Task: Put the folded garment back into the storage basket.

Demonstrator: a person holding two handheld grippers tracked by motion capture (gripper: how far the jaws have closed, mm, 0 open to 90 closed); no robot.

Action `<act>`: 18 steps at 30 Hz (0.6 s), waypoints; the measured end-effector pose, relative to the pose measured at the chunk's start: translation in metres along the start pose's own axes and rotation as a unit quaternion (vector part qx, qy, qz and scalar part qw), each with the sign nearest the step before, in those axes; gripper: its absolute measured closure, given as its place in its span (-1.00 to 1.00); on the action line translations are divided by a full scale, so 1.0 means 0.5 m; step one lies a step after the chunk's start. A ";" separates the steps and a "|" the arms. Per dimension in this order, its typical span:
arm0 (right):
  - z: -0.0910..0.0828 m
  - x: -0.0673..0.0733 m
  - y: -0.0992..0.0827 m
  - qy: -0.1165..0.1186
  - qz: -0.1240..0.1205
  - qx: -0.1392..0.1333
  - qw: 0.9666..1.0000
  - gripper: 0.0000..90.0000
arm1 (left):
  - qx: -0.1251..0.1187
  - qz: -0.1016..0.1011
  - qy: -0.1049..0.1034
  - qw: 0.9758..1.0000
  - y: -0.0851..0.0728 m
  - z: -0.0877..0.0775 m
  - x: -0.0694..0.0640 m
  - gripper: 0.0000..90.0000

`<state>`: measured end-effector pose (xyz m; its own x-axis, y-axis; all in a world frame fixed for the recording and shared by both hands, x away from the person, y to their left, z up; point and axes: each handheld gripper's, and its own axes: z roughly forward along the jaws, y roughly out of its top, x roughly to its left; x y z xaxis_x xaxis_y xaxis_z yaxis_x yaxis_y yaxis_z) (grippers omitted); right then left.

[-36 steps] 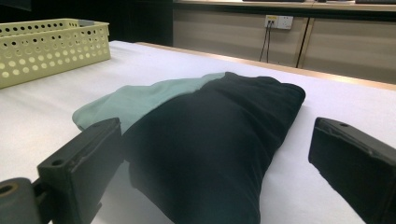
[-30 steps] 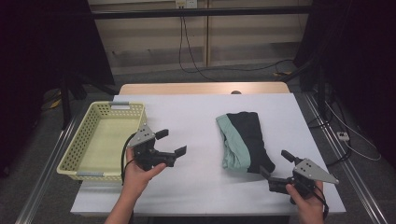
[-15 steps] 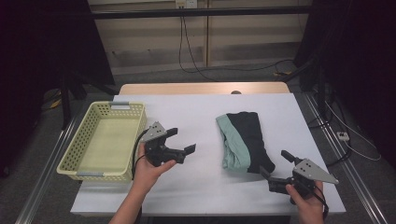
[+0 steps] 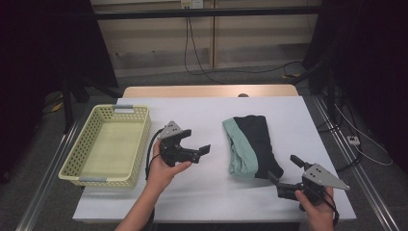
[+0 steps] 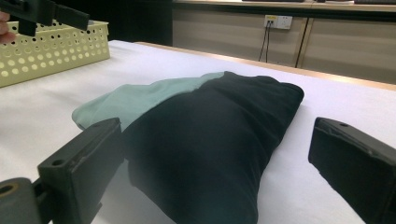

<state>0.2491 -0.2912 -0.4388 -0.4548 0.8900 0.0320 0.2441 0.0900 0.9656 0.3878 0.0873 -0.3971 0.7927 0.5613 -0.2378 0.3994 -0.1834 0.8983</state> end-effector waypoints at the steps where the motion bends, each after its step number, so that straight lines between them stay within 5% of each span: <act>1: 0.000 0.000 0.000 0.000 0.000 0.000 1.000 -0.93 | 0.002 -0.001 -0.001 1.000 0.001 0.005 -0.001 -0.93; 18: -0.001 0.002 0.000 0.000 -0.003 0.000 1.000 -0.93 | 0.034 -0.026 -0.016 0.999 0.002 0.099 -0.019 -0.91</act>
<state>0.2482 -0.2907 -0.4386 -0.4566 0.8893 0.0267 0.2422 0.0954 0.9655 0.4035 0.0420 -0.4120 0.7843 0.5454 -0.2957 0.4692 -0.2096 0.8579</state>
